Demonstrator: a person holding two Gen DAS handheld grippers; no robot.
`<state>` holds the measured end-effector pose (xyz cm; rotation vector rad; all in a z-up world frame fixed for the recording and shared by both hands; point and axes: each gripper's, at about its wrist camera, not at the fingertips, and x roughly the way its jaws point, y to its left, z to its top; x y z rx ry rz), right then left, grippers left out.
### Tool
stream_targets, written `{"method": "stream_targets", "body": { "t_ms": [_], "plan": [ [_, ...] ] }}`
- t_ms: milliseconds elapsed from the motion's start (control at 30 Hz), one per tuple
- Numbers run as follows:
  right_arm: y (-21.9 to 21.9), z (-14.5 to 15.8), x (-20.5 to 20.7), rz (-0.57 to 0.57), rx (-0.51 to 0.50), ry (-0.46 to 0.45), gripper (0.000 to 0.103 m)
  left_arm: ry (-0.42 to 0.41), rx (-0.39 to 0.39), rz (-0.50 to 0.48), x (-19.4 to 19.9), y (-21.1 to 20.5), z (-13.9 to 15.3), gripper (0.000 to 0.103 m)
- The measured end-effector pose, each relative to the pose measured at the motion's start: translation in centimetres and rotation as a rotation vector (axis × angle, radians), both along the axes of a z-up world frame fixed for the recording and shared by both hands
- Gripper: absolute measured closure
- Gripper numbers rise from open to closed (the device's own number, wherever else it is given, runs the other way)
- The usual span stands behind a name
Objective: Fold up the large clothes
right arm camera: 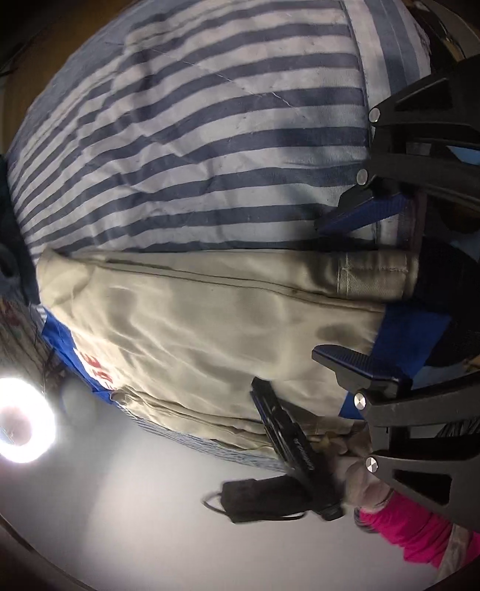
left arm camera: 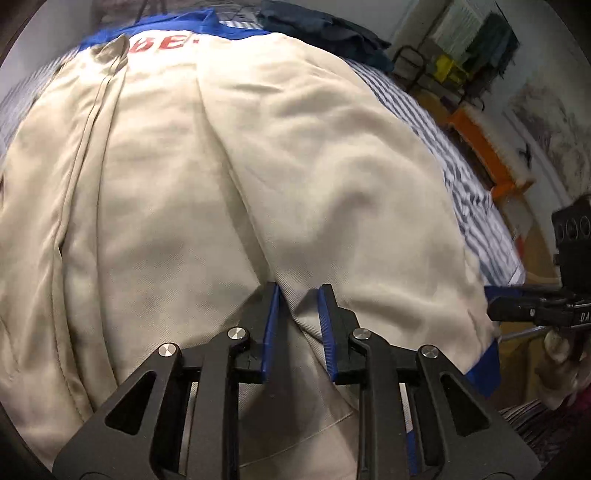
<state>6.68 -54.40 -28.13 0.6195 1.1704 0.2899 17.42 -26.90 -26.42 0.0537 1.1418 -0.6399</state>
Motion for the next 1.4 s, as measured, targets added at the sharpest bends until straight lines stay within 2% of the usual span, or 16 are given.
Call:
{"method": "stream_targets", "body": {
  "t_ms": [33, 67, 100, 300, 367, 467, 533, 567, 633, 733, 867, 1000, 1067, 1233, 1400],
  "plan": [
    [0.3, -0.1, 0.0, 0.01, 0.0, -0.001, 0.054, 0.018, -0.006, -0.002, 0.1, -0.1, 0.2, 0.082],
    [0.8, -0.2, 0.2, 0.02, -0.015, 0.009, 0.068, 0.03, -0.016, -0.002, 0.0, -0.1, 0.6, 0.082],
    [1.2, -0.1, 0.2, 0.025, -0.039, 0.008, 0.073, 0.022, -0.023, 0.003, -0.1, 0.0, 1.1, 0.082],
    [1.8, 2.3, -0.5, -0.003, -0.063, -0.047, 0.085, 0.019, -0.137, -0.025, -4.4, 1.7, 4.5, 0.081],
    [1.8, 2.9, -0.7, -0.028, -0.044, -0.062, 0.086, 0.017, -0.132, -0.057, -6.2, 1.5, 4.1, 0.081],
    [2.2, 3.4, -0.7, -0.04, -0.062, -0.07, 0.088, 0.031, -0.038, -0.097, -7.2, 0.1, 1.0, 0.081],
    [2.7, 3.2, -0.3, -0.045, -0.076, -0.059, 0.089, 0.02, -0.044, -0.088, -7.2, 0.2, 0.5, 0.081],
    [2.9, 3.3, -0.3, -0.049, -0.096, -0.055, 0.089, 0.045, -0.044, -0.083, -7.0, 0.3, 1.0, 0.081],
    [3.3, 3.6, 0.0, -0.058, -0.119, -0.054, 0.09, 0.075, -0.096, -0.066, -6.6, 1.3, 2.7, 0.081],
    [5.1, 5.1, 0.8, -0.048, -0.213, -0.073, 0.09, 0.05, -0.18, -0.022, -5.8, 3.7, 7.1, 0.081],
    [8.0, 7.5, 1.2, 0.014, -0.333, -0.127, 0.091, -0.032, -0.291, 0.047, -4.1, 8.6, 13.5, 0.081],
    [11.1, 9.6, 1.9, 0.081, -0.436, -0.176, 0.091, -0.13, -0.339, 0.131, -2.4, 13.8, 18.2, 0.081],
    [12.9, 10.5, 2.7, 0.119, -0.472, -0.2, 0.091, -0.164, -0.366, 0.186, -1.5, 16.6, 19.5, 0.081],
    [18.4, 11.9, 4.6, 0.234, -0.556, -0.257, 0.091, -0.17, -0.454, 0.322, 0.4, 22.2, 20.4, 0.081],
    [26.3, 10.9, 6.2, 0.431, -0.672, -0.3, 0.092, -0.164, -0.492, 0.399, 1.0, 26.1, 20.2, 0.081]
  ]
}}
